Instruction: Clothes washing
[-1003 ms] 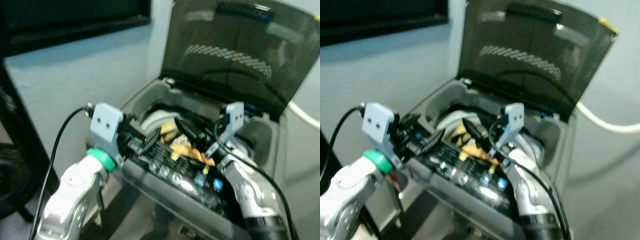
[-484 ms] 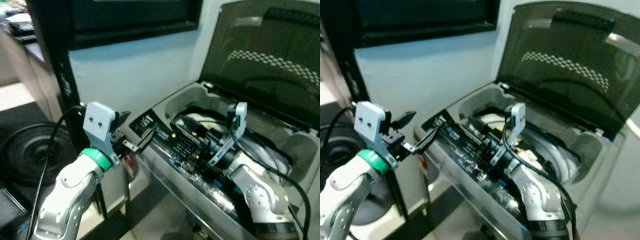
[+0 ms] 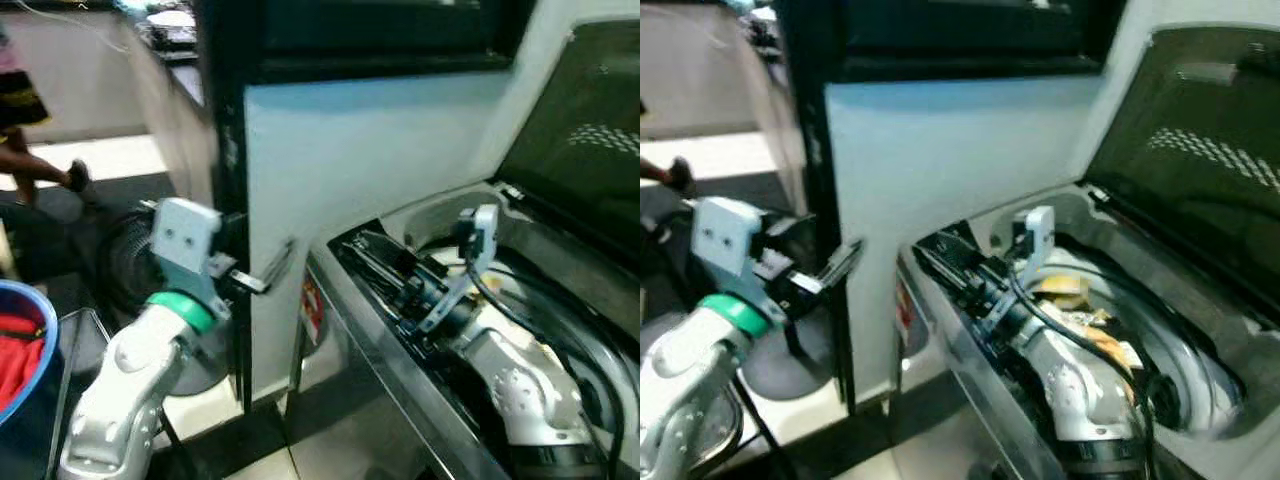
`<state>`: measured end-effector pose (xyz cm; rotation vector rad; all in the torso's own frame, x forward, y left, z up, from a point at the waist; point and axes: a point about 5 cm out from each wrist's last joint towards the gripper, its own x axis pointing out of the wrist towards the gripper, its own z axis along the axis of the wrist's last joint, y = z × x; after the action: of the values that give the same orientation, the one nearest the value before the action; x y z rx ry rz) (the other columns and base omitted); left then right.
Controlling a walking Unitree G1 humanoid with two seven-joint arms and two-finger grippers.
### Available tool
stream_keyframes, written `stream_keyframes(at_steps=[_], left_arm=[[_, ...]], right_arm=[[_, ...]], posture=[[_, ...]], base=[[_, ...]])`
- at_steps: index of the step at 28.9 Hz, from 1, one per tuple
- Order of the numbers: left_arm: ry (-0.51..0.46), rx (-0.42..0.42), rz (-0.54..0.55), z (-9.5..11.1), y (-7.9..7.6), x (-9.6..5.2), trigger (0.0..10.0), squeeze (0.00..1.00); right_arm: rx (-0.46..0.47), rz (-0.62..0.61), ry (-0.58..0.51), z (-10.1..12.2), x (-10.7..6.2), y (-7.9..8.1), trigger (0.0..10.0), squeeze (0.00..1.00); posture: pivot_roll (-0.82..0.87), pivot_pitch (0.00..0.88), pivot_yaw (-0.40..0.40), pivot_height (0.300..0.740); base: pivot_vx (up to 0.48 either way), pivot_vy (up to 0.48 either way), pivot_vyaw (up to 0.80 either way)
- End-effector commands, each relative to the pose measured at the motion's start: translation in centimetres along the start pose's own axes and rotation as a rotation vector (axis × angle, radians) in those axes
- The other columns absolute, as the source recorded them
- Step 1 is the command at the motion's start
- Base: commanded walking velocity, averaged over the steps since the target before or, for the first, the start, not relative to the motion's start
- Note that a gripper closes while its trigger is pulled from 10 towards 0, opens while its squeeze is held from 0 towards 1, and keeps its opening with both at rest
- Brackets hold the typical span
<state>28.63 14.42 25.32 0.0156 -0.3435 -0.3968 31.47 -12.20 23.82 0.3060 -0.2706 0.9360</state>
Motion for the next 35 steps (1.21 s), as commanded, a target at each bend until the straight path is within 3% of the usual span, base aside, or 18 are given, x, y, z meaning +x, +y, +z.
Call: stream_keyframes(at_steps=[1, 10, 13, 29, 35], left_arm=[[0.012, 0.004, -0.011, -0.2, -0.4, 0.1, 10.0, 0.0], [0.01, -0.004, -0.006, -0.2, -0.4, 0.1, 10.0, 0.0], [0.01, -0.017, 0.005, -0.1, -0.3, 0.1, 10.0, 0.0], [0.0, -0.033, 0.01, -0.1, -0.6, 0.1, 10.0, 0.0], [0.003, -0.034, 0.013, -0.1, -0.6, 0.1, 10.0, 0.0]], right_arm=[[-0.004, -0.011, 0.007, 0.1, -0.3, -0.2, 10.0, 0.0], [-0.003, -0.025, -0.007, 0.4, -0.2, -0.5, 10.0, 0.0], [0.006, -0.074, -0.01, 0.3, -0.1, -1.0, 10.0, 0.0], [-0.03, -0.066, -0.006, 0.4, 0.1, -0.8, 10.0, 0.0], [-0.051, -0.049, 0.013, 0.2, 0.3, -0.6, 10.0, 0.0]], posture=[[0.0, 0.01, -0.051, 0.74], [0.01, 0.009, -0.053, 0.74], [0.01, 0.006, -0.049, 0.74], [0.01, 0.005, -0.053, 0.74], [0.01, 0.006, -0.057, 0.74]], base=[[0.0, 0.0, 0.8], [0.0, 0.0, 0.8], [0.0, 0.0, 0.0], [0.0, 0.47, 0.0], [0.0, 0.48, 0.73]])
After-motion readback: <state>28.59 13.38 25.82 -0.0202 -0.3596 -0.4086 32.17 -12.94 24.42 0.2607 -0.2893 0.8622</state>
